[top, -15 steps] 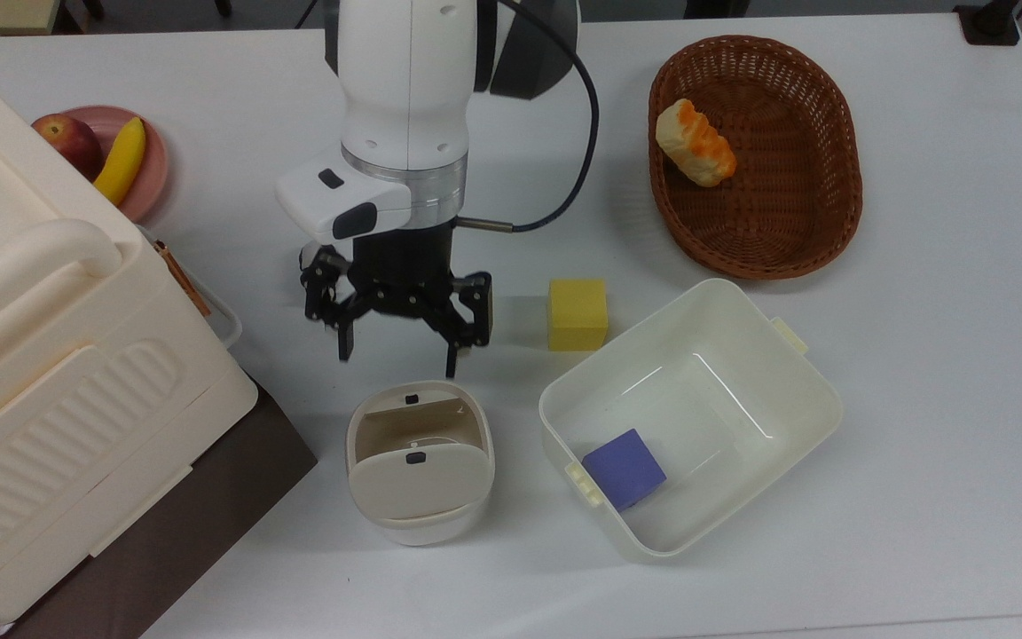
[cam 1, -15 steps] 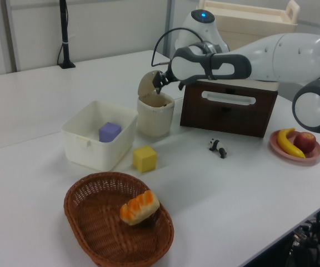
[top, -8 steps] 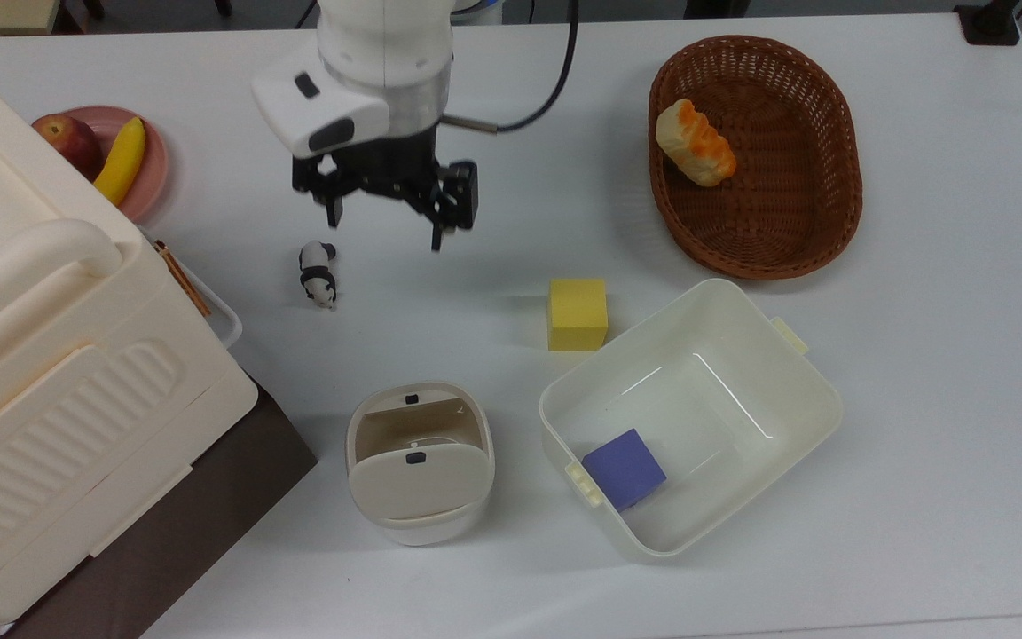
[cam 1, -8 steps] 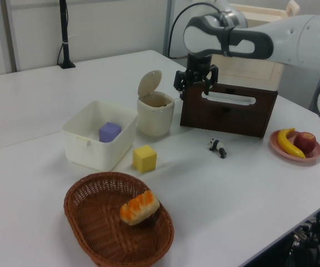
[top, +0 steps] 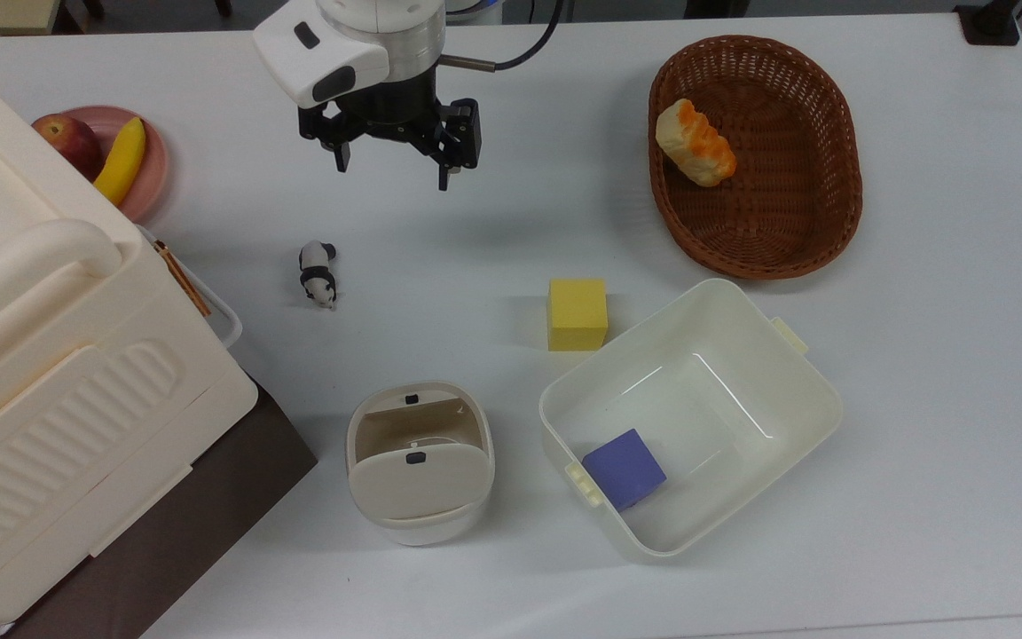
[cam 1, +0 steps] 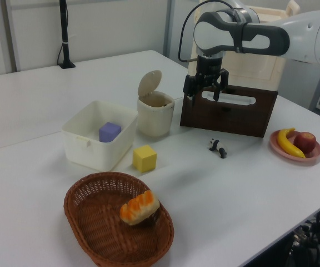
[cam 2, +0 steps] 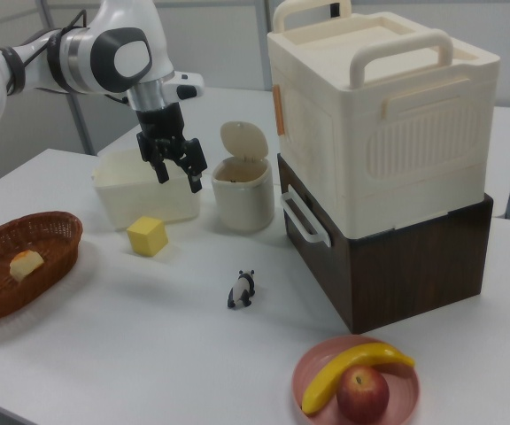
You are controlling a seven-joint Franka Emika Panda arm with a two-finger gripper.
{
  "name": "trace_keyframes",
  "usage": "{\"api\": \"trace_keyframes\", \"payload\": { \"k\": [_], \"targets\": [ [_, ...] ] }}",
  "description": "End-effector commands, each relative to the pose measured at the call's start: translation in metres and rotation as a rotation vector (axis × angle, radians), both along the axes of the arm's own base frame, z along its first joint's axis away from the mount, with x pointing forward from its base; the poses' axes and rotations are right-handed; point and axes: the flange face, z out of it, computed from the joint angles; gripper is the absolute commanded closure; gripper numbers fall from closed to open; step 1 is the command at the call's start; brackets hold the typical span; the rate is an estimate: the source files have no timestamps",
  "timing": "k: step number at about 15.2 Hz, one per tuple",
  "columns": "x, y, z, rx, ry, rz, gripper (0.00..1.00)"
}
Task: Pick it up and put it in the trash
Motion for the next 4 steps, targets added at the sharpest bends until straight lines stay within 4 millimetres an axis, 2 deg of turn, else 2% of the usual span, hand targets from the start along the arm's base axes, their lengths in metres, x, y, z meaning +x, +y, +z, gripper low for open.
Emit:
{"api": "trace_keyframes", "payload": {
  "k": [1, 4],
  "targets": [
    [-0.0106, 0.0036, -0.0001, 0.039, 0.009, 0.009, 0.00],
    [-0.0112, 0.0075, -0.0024, 0.041, 0.018, 0.012, 0.00]
  ]
}}
